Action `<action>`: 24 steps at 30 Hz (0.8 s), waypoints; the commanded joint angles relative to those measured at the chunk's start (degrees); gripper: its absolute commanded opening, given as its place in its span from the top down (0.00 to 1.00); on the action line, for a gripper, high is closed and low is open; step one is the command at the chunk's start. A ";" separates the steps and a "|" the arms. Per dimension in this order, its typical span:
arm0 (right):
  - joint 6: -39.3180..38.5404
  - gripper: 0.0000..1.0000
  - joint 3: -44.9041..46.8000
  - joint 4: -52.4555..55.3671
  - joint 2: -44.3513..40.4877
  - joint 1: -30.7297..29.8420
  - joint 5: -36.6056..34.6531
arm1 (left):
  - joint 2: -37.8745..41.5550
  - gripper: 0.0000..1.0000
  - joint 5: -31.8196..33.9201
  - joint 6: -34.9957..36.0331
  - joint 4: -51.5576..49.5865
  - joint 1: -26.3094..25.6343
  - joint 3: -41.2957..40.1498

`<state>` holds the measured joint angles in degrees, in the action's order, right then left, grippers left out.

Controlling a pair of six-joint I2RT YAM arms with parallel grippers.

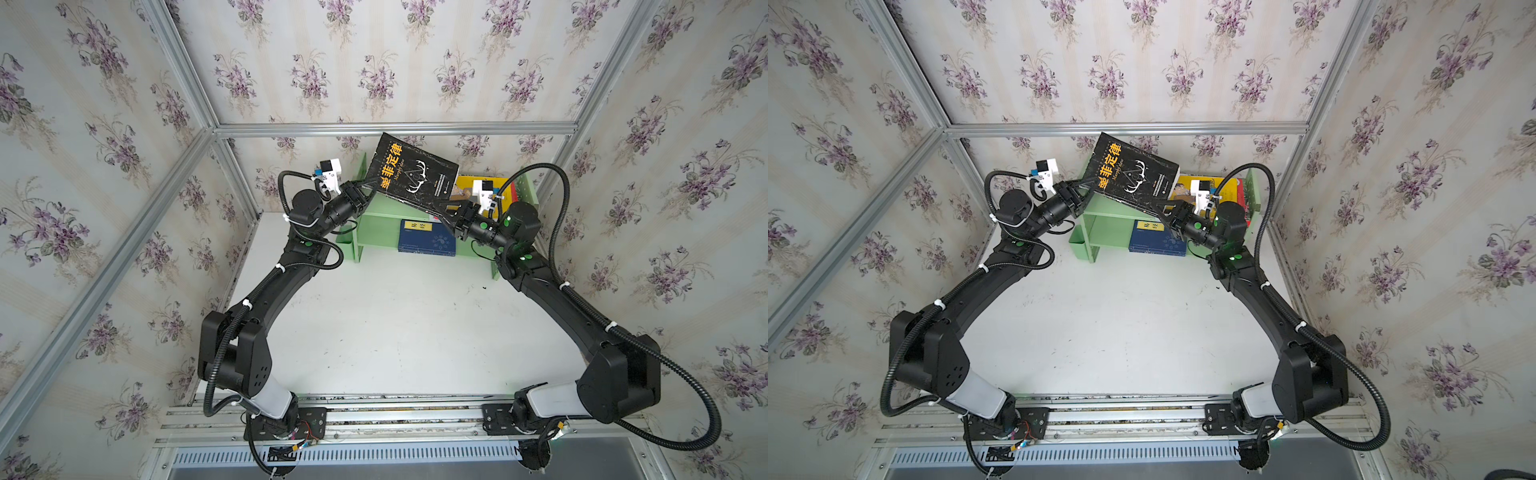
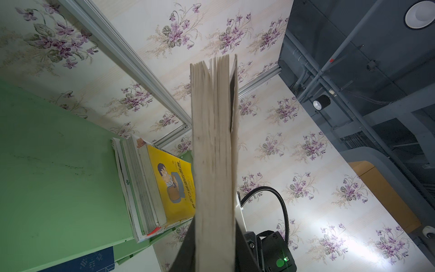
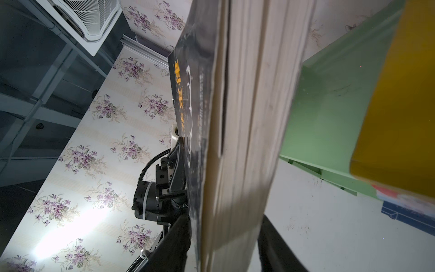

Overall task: Stacking books/files
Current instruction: Pass the book.

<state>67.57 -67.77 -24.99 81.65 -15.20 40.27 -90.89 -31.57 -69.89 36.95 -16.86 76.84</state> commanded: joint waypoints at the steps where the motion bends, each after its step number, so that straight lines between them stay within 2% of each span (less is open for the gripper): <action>1: 2.49 0.65 -1.55 -5.95 1.08 -0.26 0.50 | 1.06 0.92 1.51 -0.07 6.91 -0.27 -0.29; 4: 1.13 0.83 -2.16 -4.40 1.40 -0.36 0.25 | 1.20 0.90 0.44 0.18 6.93 -0.34 -0.11; 9: -3.32 1.00 -3.75 0.25 0.45 -0.36 1.04 | 1.92 0.78 -1.51 2.02 3.05 -0.28 -0.12; 12: -6.33 1.00 -5.37 2.42 0.22 -0.09 3.59 | 1.28 0.52 -3.64 2.58 0.18 0.12 1.40; 15: -7.44 1.00 -6.84 2.25 0.27 0.73 8.00 | -0.27 0.37 -8.33 2.93 -4.00 1.48 4.65; 18: -7.56 1.00 -7.58 0.39 0.06 1.53 12.70 | -1.10 0.34 -12.83 4.08 -8.92 3.08 7.34; 22: -9.56 1.00 -8.64 1.64 -0.56 1.93 16.23 | -2.96 0.34 -18.05 11.42 -26.52 4.05 14.81; 24: -10.82 1.00 -9.09 2.87 -0.74 1.93 16.72 | -3.15 0.35 -20.35 12.90 -28.45 4.12 15.97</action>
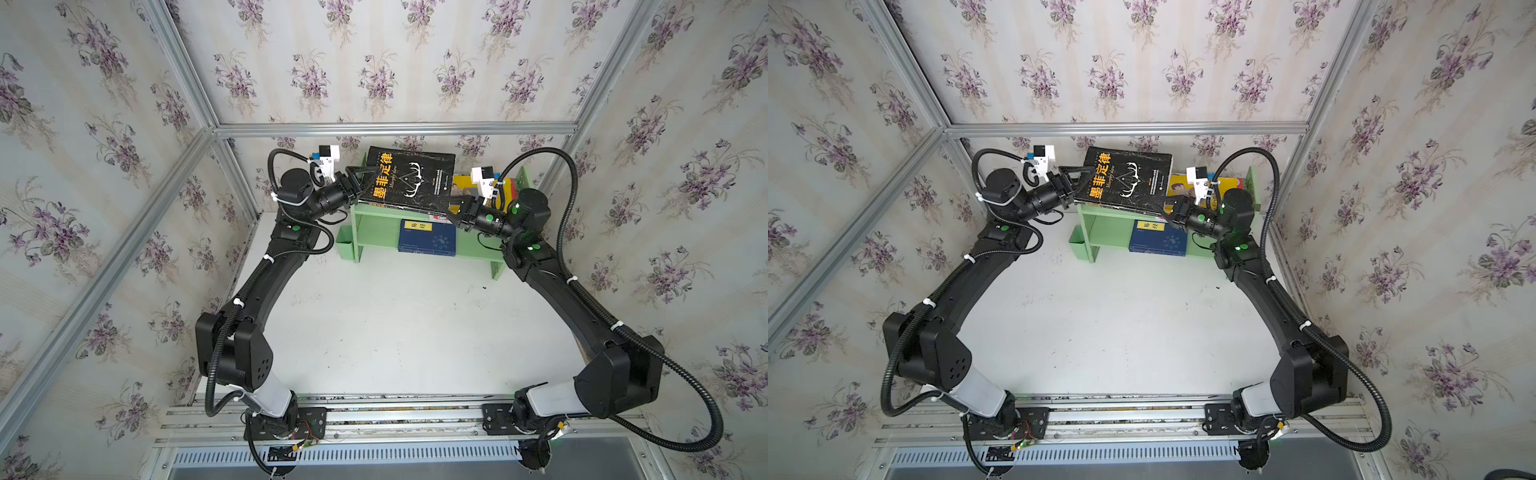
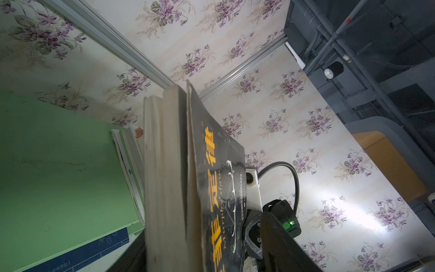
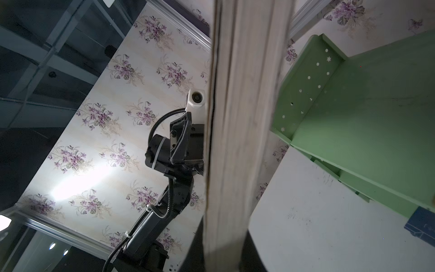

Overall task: Stacking books/files
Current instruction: Pass the book.

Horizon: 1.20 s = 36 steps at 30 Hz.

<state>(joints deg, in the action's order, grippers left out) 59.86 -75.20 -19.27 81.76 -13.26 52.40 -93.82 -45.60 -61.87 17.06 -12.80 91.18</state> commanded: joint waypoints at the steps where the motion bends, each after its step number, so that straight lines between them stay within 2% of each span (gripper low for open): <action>1: -3.40 1.00 -1.80 -2.78 -0.79 -0.02 4.81 | -0.01 0.36 -7.21 5.08 -8.58 0.13 1.72; 3: -3.46 1.00 -2.27 -3.10 -0.27 -0.02 4.99 | 0.20 0.41 -8.72 5.77 -9.09 0.23 1.72; 7: -1.66 0.98 -2.75 -5.71 0.90 -0.02 5.14 | 1.12 0.72 -8.74 7.08 -9.94 0.82 0.90; 9: -1.09 0.93 -2.79 -5.96 1.36 -0.02 4.44 | 1.60 0.83 -8.03 7.48 -10.02 0.93 0.51; 12: 0.12 0.78 -2.37 -5.96 1.66 -0.02 2.75 | 2.65 0.89 -5.52 8.61 -9.96 1.02 0.15; 16: 2.35 0.61 -0.19 -5.80 1.31 -0.02 0.44 | 3.72 0.93 -2.76 10.01 -9.56 1.02 -0.03; 22: 5.97 0.60 1.52 -6.88 1.13 -0.07 -1.37 | 4.15 0.95 -1.50 7.45 -2.60 1.02 -2.06; 26: 7.06 0.62 2.29 -7.51 0.60 -0.19 -2.51 | 5.03 0.94 0.39 7.05 0.79 1.02 -3.87; 28: 8.49 0.68 2.43 -8.24 1.06 -0.32 -2.91 | 4.80 0.94 0.24 6.23 2.35 1.02 -4.14; 33: 10.97 0.72 0.71 -11.04 3.95 -1.73 -2.39 | 4.17 0.94 -0.78 4.01 6.11 1.02 -4.95; 35: 10.90 0.77 -0.18 -11.23 4.88 -2.28 -2.41 | 4.08 0.94 -0.87 3.81 6.81 1.02 -5.17; 36: 10.97 0.83 -0.67 -11.36 5.37 -2.38 -2.47 | 4.09 0.94 -0.98 3.77 6.97 1.02 -5.22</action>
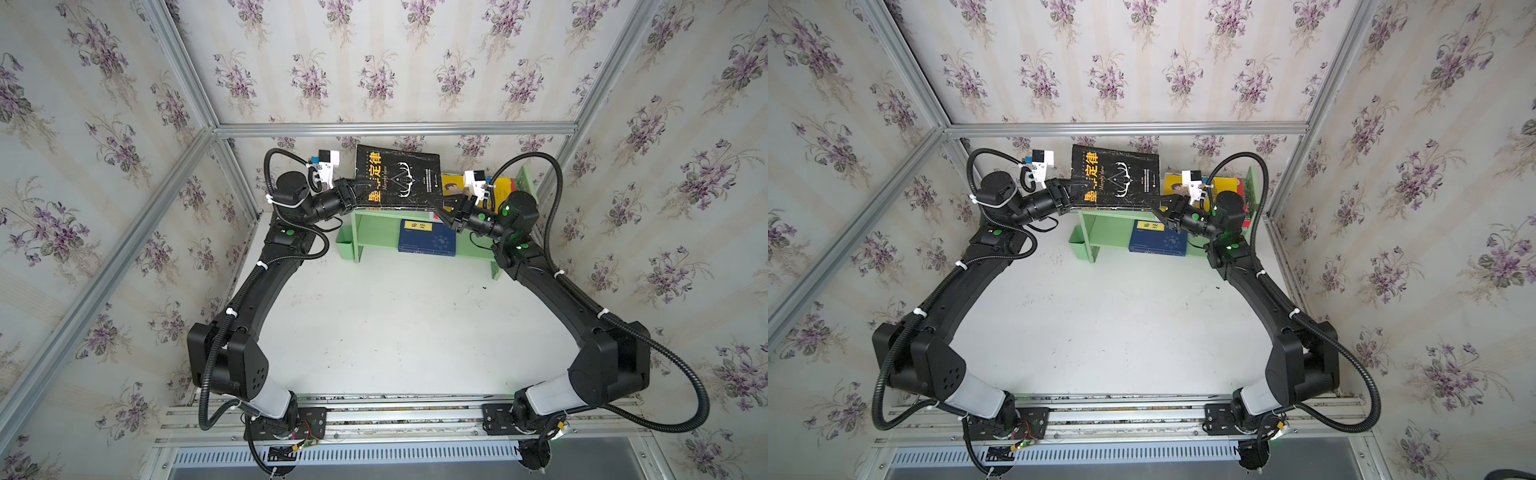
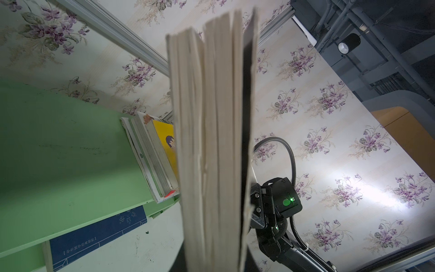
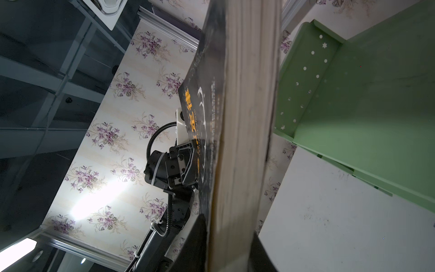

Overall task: Stacking books/files
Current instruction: Pass the book.

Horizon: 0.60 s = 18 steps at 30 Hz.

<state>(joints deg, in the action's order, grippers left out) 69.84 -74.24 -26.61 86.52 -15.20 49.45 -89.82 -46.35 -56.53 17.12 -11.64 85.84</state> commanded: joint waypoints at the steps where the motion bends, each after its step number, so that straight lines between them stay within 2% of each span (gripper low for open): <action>1: 0.96 0.89 -2.04 -4.15 0.91 -0.44 0.43 | 0.07 0.93 -0.26 -1.53 6.96 -0.14 0.21; 3: 0.54 0.94 -2.16 -3.66 0.86 -0.38 -0.43 | 0.09 0.92 -0.24 -1.39 6.95 -0.14 0.20; 6: -1.95 0.99 -2.70 -0.55 0.00 0.10 -1.86 | 0.26 0.84 0.07 -1.18 6.57 -0.14 0.22; 7: -2.86 1.00 -2.83 0.85 -0.48 0.46 -2.52 | 0.26 0.79 0.25 -1.20 6.35 -0.09 0.20; 8: -3.44 1.00 -3.07 1.89 -0.93 1.05 -3.09 | 0.28 0.68 0.66 -1.21 6.00 -0.05 0.27; 10: -3.60 1.00 -3.11 2.43 -1.83 2.65 -3.37 | 0.35 0.57 1.29 -1.22 5.51 0.32 0.02; 11: -3.41 1.00 -3.08 2.39 -2.37 3.70 -3.40 | 0.35 0.44 1.66 -1.26 5.55 0.59 -0.04; 14: -2.41 1.00 -3.36 2.64 -3.96 7.42 -3.09 | 0.76 0.25 2.83 -1.52 5.46 2.06 -0.45; 18: -5.38 1.00 -5.44 10.34 -5.90 11.66 -1.34 | 1.87 0.15 3.66 -1.56 5.39 4.18 -1.27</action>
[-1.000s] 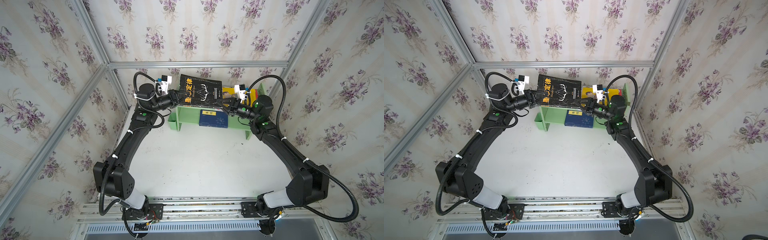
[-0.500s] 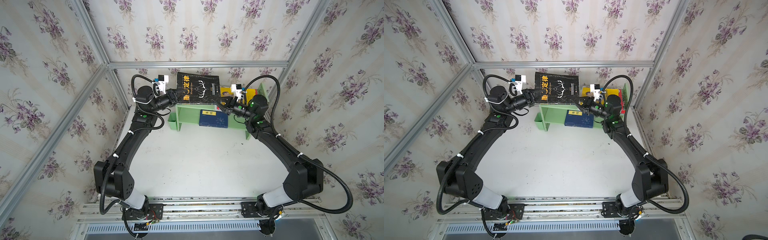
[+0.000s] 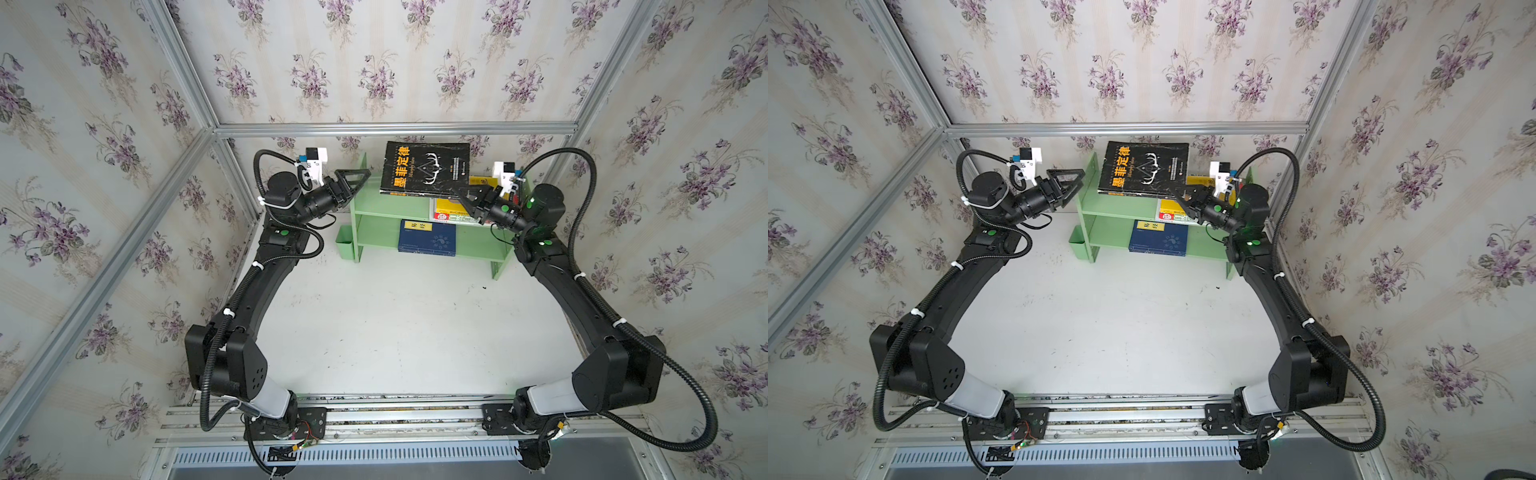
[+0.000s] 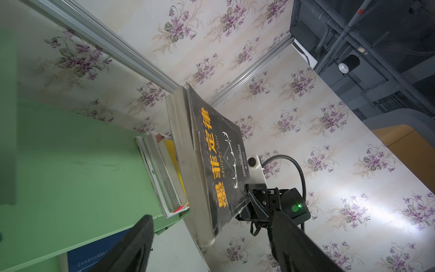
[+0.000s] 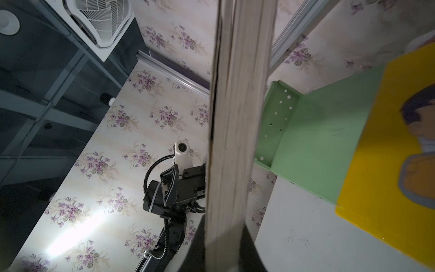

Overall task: Stacking books/files
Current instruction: Pass the book, then place the book on the bookshelf.

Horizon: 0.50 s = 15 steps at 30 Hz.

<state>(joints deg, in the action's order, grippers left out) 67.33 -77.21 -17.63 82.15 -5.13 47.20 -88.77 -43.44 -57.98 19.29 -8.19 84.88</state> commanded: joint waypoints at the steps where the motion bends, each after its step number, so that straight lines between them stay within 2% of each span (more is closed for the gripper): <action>1: -4.30 1.00 -3.31 4.30 -1.86 2.59 1.57 | 1.20 0.13 0.79 0.15 3.05 1.07 -0.55; 6: -5.50 1.00 -5.79 10.62 -1.38 7.45 6.07 | 1.85 0.01 1.02 1.71 0.74 1.07 -1.35; 15: -6.67 1.00 -5.99 15.04 0.35 13.53 10.17 | 1.90 0.01 0.58 5.03 -1.71 -2.17 -1.59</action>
<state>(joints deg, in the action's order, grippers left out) 62.06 -82.08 -0.62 82.41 7.68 54.06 -86.85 -42.13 -54.89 17.74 -9.87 82.61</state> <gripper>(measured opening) 0.168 0.993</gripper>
